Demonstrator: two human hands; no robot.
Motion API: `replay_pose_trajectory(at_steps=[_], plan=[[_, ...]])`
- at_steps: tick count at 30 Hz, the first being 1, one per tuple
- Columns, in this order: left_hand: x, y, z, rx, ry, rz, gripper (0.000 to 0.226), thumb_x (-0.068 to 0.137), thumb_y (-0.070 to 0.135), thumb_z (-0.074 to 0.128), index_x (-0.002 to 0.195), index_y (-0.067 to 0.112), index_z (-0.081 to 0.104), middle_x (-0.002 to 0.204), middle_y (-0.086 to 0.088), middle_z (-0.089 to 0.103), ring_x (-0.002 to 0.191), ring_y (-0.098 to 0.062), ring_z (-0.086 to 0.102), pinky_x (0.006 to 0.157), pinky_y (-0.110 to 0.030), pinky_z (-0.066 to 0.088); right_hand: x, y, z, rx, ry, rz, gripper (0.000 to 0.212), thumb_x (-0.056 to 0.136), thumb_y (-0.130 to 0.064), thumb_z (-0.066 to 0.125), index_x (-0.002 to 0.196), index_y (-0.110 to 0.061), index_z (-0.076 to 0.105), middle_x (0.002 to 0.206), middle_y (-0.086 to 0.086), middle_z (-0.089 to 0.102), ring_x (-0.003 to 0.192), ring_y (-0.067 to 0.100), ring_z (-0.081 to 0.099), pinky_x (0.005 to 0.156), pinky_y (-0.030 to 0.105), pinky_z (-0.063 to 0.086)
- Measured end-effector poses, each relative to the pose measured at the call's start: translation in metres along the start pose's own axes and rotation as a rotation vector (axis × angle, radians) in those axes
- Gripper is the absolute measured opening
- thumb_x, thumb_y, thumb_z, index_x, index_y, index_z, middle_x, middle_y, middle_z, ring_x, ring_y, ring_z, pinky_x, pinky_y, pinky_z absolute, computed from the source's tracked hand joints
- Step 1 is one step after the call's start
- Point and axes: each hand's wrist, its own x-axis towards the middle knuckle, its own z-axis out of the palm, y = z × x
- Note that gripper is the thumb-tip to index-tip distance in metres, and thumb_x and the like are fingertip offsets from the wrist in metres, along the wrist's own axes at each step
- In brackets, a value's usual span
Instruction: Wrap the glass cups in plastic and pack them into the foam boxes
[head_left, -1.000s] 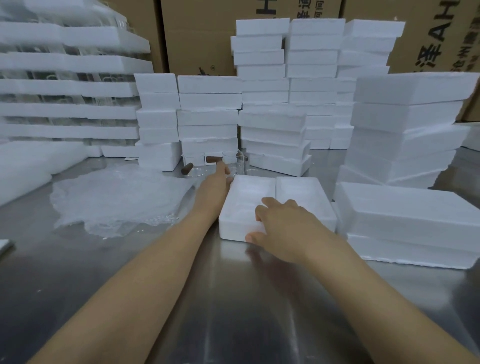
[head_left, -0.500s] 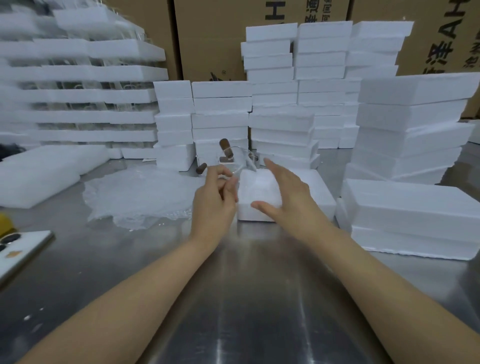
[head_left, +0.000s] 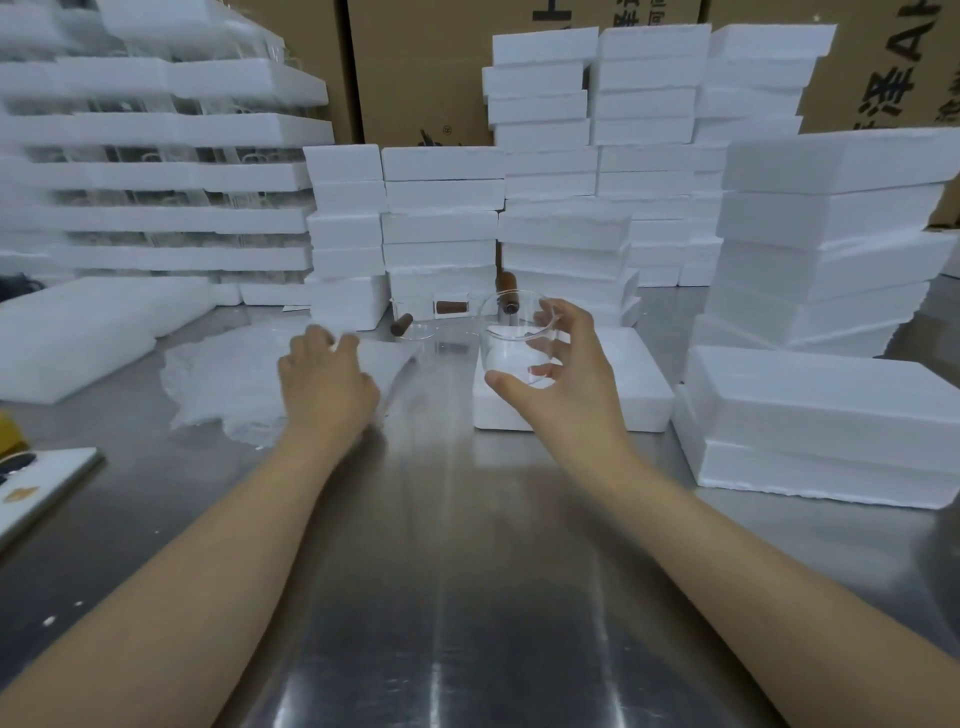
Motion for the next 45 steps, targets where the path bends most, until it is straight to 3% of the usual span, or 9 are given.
replay_pose_trajectory(at_steps=[4, 8, 14, 20, 25, 32, 35, 41, 45], plan=[[0.004, -0.013, -0.002, 0.066, -0.158, -0.104, 0.030, 0.090, 0.018, 0.049, 0.114, 0.016, 0.067, 0.113, -0.012, 0.059, 0.108, -0.033, 0.051, 0.092, -0.038, 0.034, 0.001, -0.001, -0.002, -0.005, -0.018, 0.006, 0.074, 0.073, -0.017, 0.079, 0.134, -0.028, 0.039, 0.125, -0.012, 0.048, 0.103, 0.004, 0.052, 0.074, 0.003, 0.041], [0.003, -0.004, -0.013, 0.055, 0.041, -0.063, 0.027, 0.092, 0.007, 0.044, 0.099, 0.010, 0.069, 0.097, -0.013, 0.061, 0.092, -0.034, 0.055, 0.082, -0.039, 0.036, 0.003, 0.001, -0.003, 0.036, 0.011, 0.018, 0.070, 0.073, -0.016, 0.080, 0.130, -0.030, 0.041, 0.119, -0.017, 0.049, 0.103, 0.007, 0.055, 0.072, 0.004, 0.043], [-0.011, 0.039, -0.043, -0.533, 0.391, 0.241, 0.012, 0.098, 0.015, 0.046, 0.099, 0.013, 0.058, 0.099, -0.003, 0.058, 0.088, -0.020, 0.053, 0.071, -0.032, 0.040, 0.011, -0.002, -0.010, 0.114, 0.123, 0.034, 0.077, 0.078, -0.015, 0.076, 0.139, -0.026, 0.031, 0.117, -0.015, 0.047, 0.105, -0.005, 0.053, 0.076, 0.005, 0.045], [-0.038, 0.071, -0.029, -0.322, -0.011, 0.514, 0.019, 0.098, 0.029, 0.049, 0.098, 0.019, 0.065, 0.098, 0.002, 0.063, 0.089, -0.020, 0.060, 0.078, -0.036, 0.045, 0.016, -0.001, -0.018, 0.188, 0.180, 0.107, 0.078, 0.081, -0.020, 0.074, 0.141, -0.032, 0.026, 0.122, -0.008, 0.050, 0.103, -0.002, 0.056, 0.073, 0.009, 0.044], [-0.029, 0.055, -0.030, -0.435, 0.124, 0.335, 0.016, 0.097, 0.027, 0.048, 0.099, 0.020, 0.062, 0.098, 0.005, 0.060, 0.087, -0.017, 0.058, 0.069, -0.030, 0.039, 0.017, -0.001, -0.020, 0.202, 0.183, 0.117, 0.078, 0.081, -0.019, 0.074, 0.141, -0.031, 0.026, 0.121, -0.008, 0.050, 0.104, 0.001, 0.056, 0.074, 0.011, 0.042], [-0.014, 0.032, -0.016, -0.049, -0.430, 0.167, 0.056, 0.090, 0.055, 0.052, 0.133, 0.021, 0.051, 0.135, -0.006, 0.047, 0.126, -0.026, 0.041, 0.098, -0.039, 0.036, 0.015, -0.002, -0.018, 0.179, 0.156, 0.110, 0.078, 0.081, -0.020, 0.074, 0.141, -0.032, 0.025, 0.122, -0.008, 0.049, 0.103, -0.003, 0.055, 0.075, 0.010, 0.042], [-0.012, 0.031, -0.018, -0.131, -0.305, 0.082, 0.038, 0.096, 0.041, 0.051, 0.118, 0.013, 0.065, 0.119, -0.010, 0.056, 0.113, -0.031, 0.052, 0.088, -0.039, 0.042, 0.015, -0.002, -0.019, 0.176, 0.150, 0.109, 0.078, 0.081, -0.020, 0.074, 0.140, -0.033, 0.026, 0.123, -0.008, 0.049, 0.102, -0.005, 0.055, 0.074, 0.009, 0.043], [-0.007, 0.025, -0.041, -0.290, 0.487, 0.047, 0.023, 0.099, 0.017, 0.047, 0.098, 0.007, 0.068, 0.116, -0.013, 0.051, 0.104, -0.031, 0.046, 0.085, -0.038, 0.034, 0.015, -0.003, -0.017, 0.209, 0.176, 0.117, 0.082, 0.083, -0.023, 0.072, 0.145, -0.032, 0.018, 0.123, -0.008, 0.049, 0.103, -0.003, 0.055, 0.071, 0.005, 0.043], [-0.002, 0.039, -0.057, -1.075, 0.346, -0.120, 0.022, 0.100, 0.019, 0.045, 0.088, 0.012, 0.062, 0.082, 0.003, 0.058, 0.072, -0.010, 0.054, 0.067, -0.021, 0.046, 0.013, -0.005, -0.016, 0.271, 0.177, 0.120, 0.083, 0.087, -0.027, 0.067, 0.146, -0.038, 0.010, 0.118, -0.007, 0.051, 0.103, 0.014, 0.060, 0.080, 0.019, 0.048]])
